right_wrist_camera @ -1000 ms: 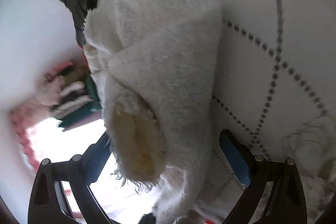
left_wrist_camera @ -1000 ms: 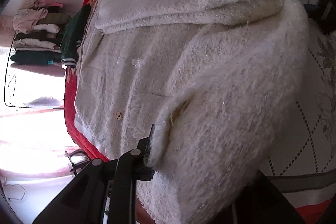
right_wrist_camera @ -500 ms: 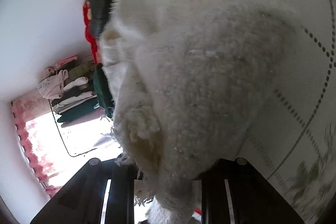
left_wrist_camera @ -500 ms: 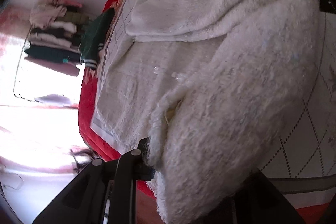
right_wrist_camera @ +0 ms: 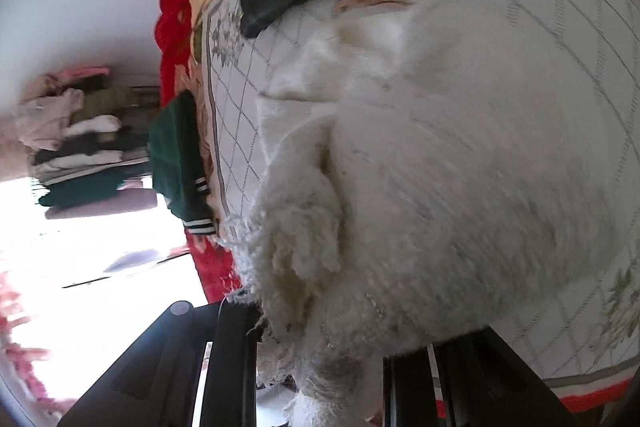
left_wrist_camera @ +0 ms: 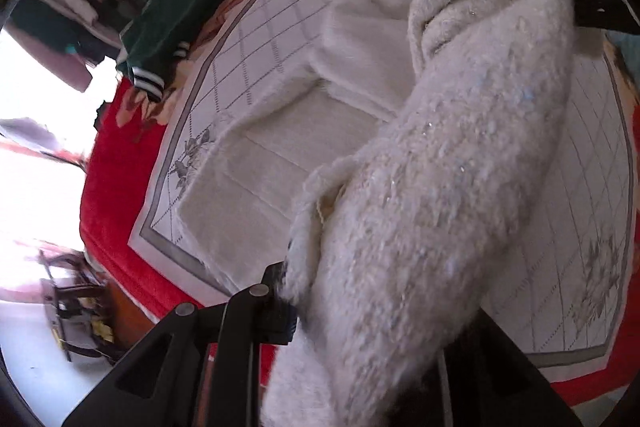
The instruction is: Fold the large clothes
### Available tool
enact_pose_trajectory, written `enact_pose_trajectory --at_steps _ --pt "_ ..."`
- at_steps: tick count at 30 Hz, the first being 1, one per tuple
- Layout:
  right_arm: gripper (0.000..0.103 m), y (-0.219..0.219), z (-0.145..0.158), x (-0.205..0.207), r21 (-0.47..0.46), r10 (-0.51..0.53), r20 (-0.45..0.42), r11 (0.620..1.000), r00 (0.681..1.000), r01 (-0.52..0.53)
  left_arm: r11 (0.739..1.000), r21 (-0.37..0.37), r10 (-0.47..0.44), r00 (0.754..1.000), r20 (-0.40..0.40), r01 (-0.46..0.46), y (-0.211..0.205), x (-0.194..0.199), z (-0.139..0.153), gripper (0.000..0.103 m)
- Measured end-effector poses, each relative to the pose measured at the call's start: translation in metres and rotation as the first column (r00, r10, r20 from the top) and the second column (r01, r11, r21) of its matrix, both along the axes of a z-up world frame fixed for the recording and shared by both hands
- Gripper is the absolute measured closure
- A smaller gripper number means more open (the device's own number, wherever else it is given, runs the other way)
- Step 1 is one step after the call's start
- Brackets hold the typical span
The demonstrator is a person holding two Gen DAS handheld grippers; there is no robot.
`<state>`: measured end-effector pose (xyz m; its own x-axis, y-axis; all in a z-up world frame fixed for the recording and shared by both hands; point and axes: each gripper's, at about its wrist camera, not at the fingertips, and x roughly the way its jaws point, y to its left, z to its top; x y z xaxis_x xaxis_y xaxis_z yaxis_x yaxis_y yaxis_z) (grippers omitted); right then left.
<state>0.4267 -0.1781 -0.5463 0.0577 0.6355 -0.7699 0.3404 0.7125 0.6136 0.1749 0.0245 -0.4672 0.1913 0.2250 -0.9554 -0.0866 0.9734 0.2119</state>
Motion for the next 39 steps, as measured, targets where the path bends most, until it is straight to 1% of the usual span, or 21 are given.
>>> enact_pose_trajectory --at_steps 4,6,7,9,11,13,15,17,18,19,21,23,25,27,29,31,33,35,36,38,39 --pt "0.080 0.080 -0.014 0.039 -0.109 0.057 -0.051 0.992 0.997 -0.062 0.991 -0.117 0.062 0.997 -0.052 -0.068 0.068 0.030 -0.027 0.076" --pt "0.076 0.106 -0.032 0.050 -0.148 0.071 -0.080 0.986 0.994 -0.082 0.970 -0.200 0.118 0.988 -0.098 -0.136 0.107 0.043 -0.048 0.074" --pt "0.072 0.128 -0.046 0.063 -0.175 0.096 -0.107 0.978 0.990 -0.113 0.950 -0.252 0.155 0.979 -0.131 -0.184 0.130 0.048 -0.061 0.073" --pt "0.062 0.149 -0.067 0.072 -0.187 0.105 -0.143 0.974 0.984 -0.131 0.918 -0.293 0.216 0.957 -0.193 -0.266 0.167 0.053 -0.082 0.066" --pt "0.046 0.156 -0.082 0.070 -0.168 0.116 -0.169 0.975 0.979 -0.144 0.871 -0.360 0.278 0.939 -0.200 -0.335 0.206 0.055 -0.093 0.053" --pt "0.041 0.162 -0.086 0.075 -0.142 0.101 -0.161 0.982 0.982 -0.124 0.842 -0.377 0.340 0.922 -0.184 -0.386 0.233 0.055 -0.092 0.042" --pt "0.040 0.162 -0.078 0.073 -0.061 0.096 -0.116 0.993 0.989 -0.103 0.831 -0.366 0.384 0.908 -0.167 -0.419 0.251 0.053 -0.087 0.039" --pt "0.040 0.159 -0.064 0.073 0.088 0.096 -0.030 0.992 0.995 -0.093 0.817 -0.366 0.418 0.895 -0.155 -0.445 0.262 0.049 -0.082 0.035" --pt "0.040 0.155 -0.055 0.072 0.127 0.097 0.010 0.987 0.995 -0.098 0.810 -0.373 0.428 0.891 -0.150 -0.452 0.263 0.048 -0.078 0.034" --pt "0.040 0.147 -0.044 0.070 0.121 0.104 0.058 0.987 0.993 -0.110 0.807 -0.381 0.431 0.891 -0.143 -0.451 0.261 0.047 -0.075 0.033" --pt "0.040 0.133 -0.035 0.068 0.038 0.103 0.105 0.993 0.989 -0.107 0.821 -0.374 0.417 0.900 -0.126 -0.432 0.251 0.047 -0.070 0.031" --pt "0.040 0.116 -0.040 0.067 -0.035 0.100 0.112 0.995 0.989 -0.097 0.851 -0.344 0.386 0.917 -0.099 -0.396 0.229 0.052 -0.069 0.025" --pt "0.040 0.108 -0.070 0.076 -0.049 0.069 0.061 0.997 0.996 -0.066 0.871 -0.319 0.360 0.927 -0.105 -0.374 0.224 0.068 -0.081 0.024" --pt "0.040 0.113 -0.110 0.094 -0.060 0.081 0.017 0.995 0.997 -0.080 0.876 -0.299 0.363 0.925 -0.109 -0.379 0.211 0.080 -0.103 0.024" --pt "0.040 0.124 -0.138 0.109 -0.060 0.113 0.003 0.992 0.994 -0.113 0.897 -0.239 0.360 0.929 -0.089 -0.371 0.199 0.091 -0.122 0.024" --pt "0.040 0.126 -0.125 0.115 -0.045 0.128 0.051 0.991 0.990 -0.126 0.904 -0.214 0.361 0.929 -0.085 -0.371 0.195 0.098 -0.127 0.024" --pt "0.040 0.112 -0.095 0.110 -0.042 0.131 0.158 0.991 0.979 -0.125 0.899 -0.221 0.372 0.926 -0.070 -0.378 0.194 0.101 -0.122 0.024" --pt "0.035 0.082 -0.065 0.099 -0.109 0.112 0.251 0.990 0.961 -0.087 0.901 -0.216 0.374 0.925 -0.057 -0.378 0.190 0.102 -0.115 0.020" --pt "0.033 0.055 -0.051 0.091 -0.187 0.103 0.297 0.981 0.949 -0.048 0.899 -0.215 0.377 0.924 -0.059 -0.381 0.187 0.107 -0.114 0.015" --pt "0.027 0.017 -0.053 0.085 -0.319 0.097 0.291 0.948 0.952 0.001 0.899 -0.226 0.373 0.926 -0.056 -0.375 0.180 0.108 -0.112 0.003" --pt "0.027 -0.002 -0.061 0.083 -0.325 0.089 0.278 0.946 0.957 0.006 0.903 -0.217 0.368 0.928 -0.055 -0.370 0.177 0.109 -0.111 0.002"
